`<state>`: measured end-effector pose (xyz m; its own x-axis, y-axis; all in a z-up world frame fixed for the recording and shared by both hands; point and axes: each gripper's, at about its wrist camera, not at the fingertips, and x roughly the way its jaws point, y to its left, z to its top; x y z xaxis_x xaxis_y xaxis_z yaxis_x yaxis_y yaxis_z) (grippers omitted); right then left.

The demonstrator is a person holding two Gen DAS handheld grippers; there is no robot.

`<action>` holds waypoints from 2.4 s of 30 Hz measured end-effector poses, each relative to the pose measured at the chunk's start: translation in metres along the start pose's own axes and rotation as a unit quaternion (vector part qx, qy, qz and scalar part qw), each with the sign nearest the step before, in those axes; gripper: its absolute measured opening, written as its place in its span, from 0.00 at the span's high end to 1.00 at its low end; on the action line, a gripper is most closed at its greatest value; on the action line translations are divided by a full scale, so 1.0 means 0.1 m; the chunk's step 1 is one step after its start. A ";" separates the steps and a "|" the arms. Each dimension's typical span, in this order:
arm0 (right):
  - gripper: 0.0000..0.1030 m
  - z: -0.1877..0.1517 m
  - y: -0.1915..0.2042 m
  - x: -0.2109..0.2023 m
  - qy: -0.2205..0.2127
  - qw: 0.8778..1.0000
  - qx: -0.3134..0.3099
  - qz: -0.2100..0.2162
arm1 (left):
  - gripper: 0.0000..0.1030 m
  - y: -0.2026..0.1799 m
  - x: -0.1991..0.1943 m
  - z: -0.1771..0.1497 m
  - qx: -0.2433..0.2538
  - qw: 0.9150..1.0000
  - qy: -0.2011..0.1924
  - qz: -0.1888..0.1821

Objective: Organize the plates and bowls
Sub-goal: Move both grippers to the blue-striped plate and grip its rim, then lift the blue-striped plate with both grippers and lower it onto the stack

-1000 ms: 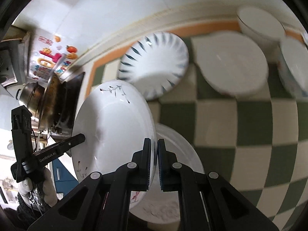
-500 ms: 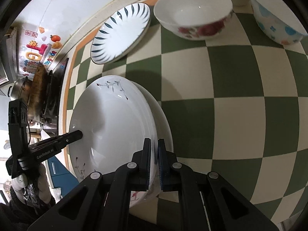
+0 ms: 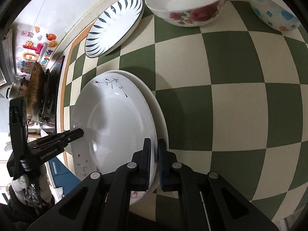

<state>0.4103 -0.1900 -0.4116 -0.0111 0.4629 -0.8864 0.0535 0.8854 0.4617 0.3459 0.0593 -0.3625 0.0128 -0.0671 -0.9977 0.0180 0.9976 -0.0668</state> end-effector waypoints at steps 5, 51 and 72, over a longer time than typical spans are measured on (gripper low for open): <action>0.92 0.03 0.02 -0.02 0.002 1.000 -0.001 -0.006 | 0.83 -0.08 0.05 0.02 0.002 1.000 0.000 0.004; 0.59 2.78 0.72 0.12 0.002 0.997 -0.032 -0.077 | 0.77 0.48 0.27 2.09 -0.099 0.991 0.011 -0.088; 0.87 2.90 0.74 0.59 0.051 0.991 -0.072 -0.105 | 0.82 0.46 0.23 2.03 -0.089 0.992 -0.003 -0.093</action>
<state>0.7036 -0.1094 -0.4400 -0.1083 0.2631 -0.9587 -0.1032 0.9562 0.2740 0.5501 0.1001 -0.3857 0.0324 -0.2507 -0.9675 -0.1553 0.9550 -0.2526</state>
